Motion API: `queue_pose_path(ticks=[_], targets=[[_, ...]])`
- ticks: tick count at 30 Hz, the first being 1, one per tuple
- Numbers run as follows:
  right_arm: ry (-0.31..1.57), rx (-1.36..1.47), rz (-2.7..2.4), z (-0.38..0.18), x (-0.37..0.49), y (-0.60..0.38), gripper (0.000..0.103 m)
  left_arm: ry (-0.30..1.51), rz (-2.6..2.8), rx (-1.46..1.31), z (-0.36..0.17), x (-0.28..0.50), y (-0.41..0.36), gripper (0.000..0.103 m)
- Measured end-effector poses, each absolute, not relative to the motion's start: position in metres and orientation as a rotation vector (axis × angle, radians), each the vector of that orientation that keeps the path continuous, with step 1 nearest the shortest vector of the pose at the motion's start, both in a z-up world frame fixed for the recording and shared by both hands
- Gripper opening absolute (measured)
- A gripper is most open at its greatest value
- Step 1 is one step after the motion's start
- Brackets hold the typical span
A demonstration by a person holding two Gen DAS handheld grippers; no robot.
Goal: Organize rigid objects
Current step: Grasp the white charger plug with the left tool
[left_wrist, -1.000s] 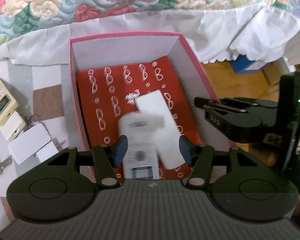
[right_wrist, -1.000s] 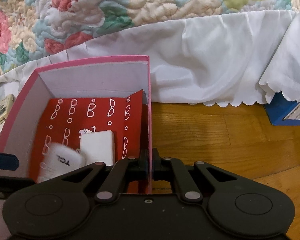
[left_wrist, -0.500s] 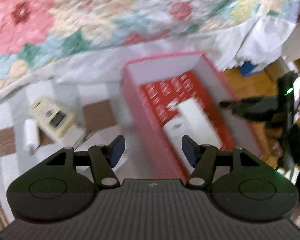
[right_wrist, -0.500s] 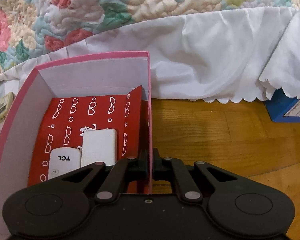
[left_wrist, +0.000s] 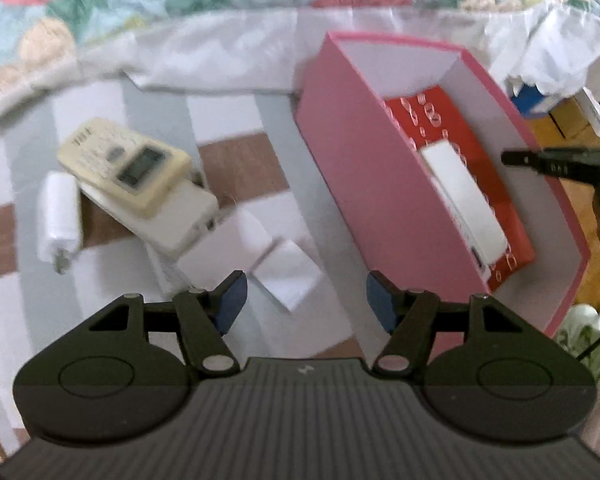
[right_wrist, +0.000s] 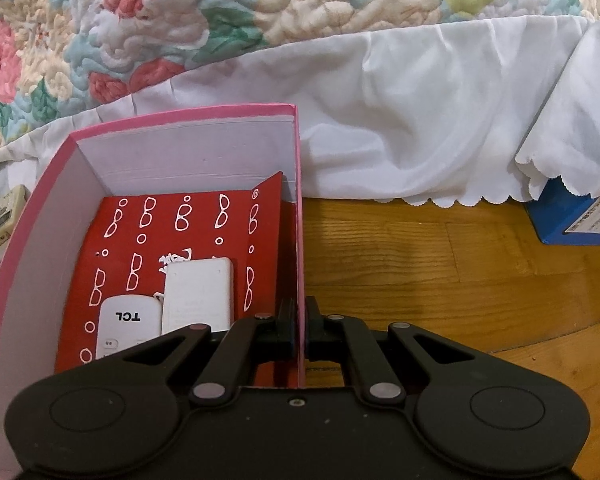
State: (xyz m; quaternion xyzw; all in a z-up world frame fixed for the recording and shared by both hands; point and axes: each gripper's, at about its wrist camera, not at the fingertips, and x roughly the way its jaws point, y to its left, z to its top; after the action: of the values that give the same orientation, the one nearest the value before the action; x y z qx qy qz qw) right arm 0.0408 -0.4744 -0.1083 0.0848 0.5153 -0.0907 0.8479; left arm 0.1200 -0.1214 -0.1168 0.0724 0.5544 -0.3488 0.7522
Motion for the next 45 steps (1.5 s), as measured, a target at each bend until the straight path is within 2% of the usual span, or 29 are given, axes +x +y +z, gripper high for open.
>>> queue_pose_path(ticks=[4, 9, 14, 18, 20, 23, 24, 25, 29, 33, 35, 37, 40, 42, 43, 44, 45], targets=[[1.087, 0.173, -0.187, -0.108, 0.041, -0.474, 0.007, 1.178, -0.806, 0.247, -0.130, 0.112, -0.130, 0.065], [1.087, 0.172, -0.181, -0.109, 0.041, -0.473, 0.010, 1.056, -0.879, 0.440, -0.141, 0.099, -0.150, 0.065], [1.087, 0.170, -0.176, -0.109, 0.042, -0.473, 0.011, 1.023, -0.902, 0.500, -0.156, 0.102, -0.159, 0.066], [1.101, 0.164, -0.173, -0.114, 0.043, -0.472, 0.011, 1.011, -0.937, 0.540, -0.163, 0.100, -0.165, 0.077], [1.104, 0.157, -0.173, -0.115, 0.043, -0.471, 0.011, 1.005, -0.931, 0.543, -0.165, 0.098, -0.167, 0.078], [1.104, 0.162, -0.172, -0.115, 0.043, -0.472, 0.011, 0.992, -0.908, 0.568, -0.166, 0.093, -0.167, 0.067], [1.103, 0.162, -0.171, -0.115, 0.043, -0.472, 0.011, 0.989, -0.887, 0.598, -0.166, 0.092, -0.168, 0.052], [1.103, 0.160, -0.171, -0.114, 0.043, -0.472, 0.011, 0.975, -0.858, 0.641, -0.166, 0.090, -0.169, 0.044], [1.104, 0.151, -0.172, -0.115, 0.043, -0.471, 0.011, 1.036, -0.833, 0.639, -0.164, 0.093, -0.172, 0.043], [1.103, 0.151, -0.171, -0.115, 0.043, -0.471, 0.011, 1.169, -0.906, 0.473, -0.160, 0.102, -0.166, 0.045], [1.104, 0.152, -0.172, -0.115, 0.043, -0.471, 0.011, 1.179, -0.880, 0.462, -0.162, 0.104, -0.166, 0.049], [1.104, 0.151, -0.172, -0.114, 0.043, -0.471, 0.011, 1.186, -0.851, 0.455, -0.167, 0.106, -0.167, 0.060], [1.104, 0.151, -0.172, -0.114, 0.042, -0.471, 0.011, 1.172, -0.840, 0.406, -0.171, 0.108, -0.164, 0.063], [1.103, 0.149, -0.172, -0.114, 0.042, -0.471, 0.011, 1.172, -0.828, 0.383, -0.172, 0.109, -0.163, 0.062], [1.102, 0.148, -0.171, -0.114, 0.042, -0.471, 0.011, 1.164, -0.832, 0.385, -0.171, 0.108, -0.163, 0.049], [1.103, 0.148, -0.171, -0.114, 0.042, -0.471, 0.011, 1.159, -0.848, 0.383, -0.170, 0.106, -0.165, 0.042], [1.103, 0.149, -0.172, -0.114, 0.042, -0.471, 0.011, 1.155, -0.855, 0.390, -0.168, 0.103, -0.165, 0.042]])
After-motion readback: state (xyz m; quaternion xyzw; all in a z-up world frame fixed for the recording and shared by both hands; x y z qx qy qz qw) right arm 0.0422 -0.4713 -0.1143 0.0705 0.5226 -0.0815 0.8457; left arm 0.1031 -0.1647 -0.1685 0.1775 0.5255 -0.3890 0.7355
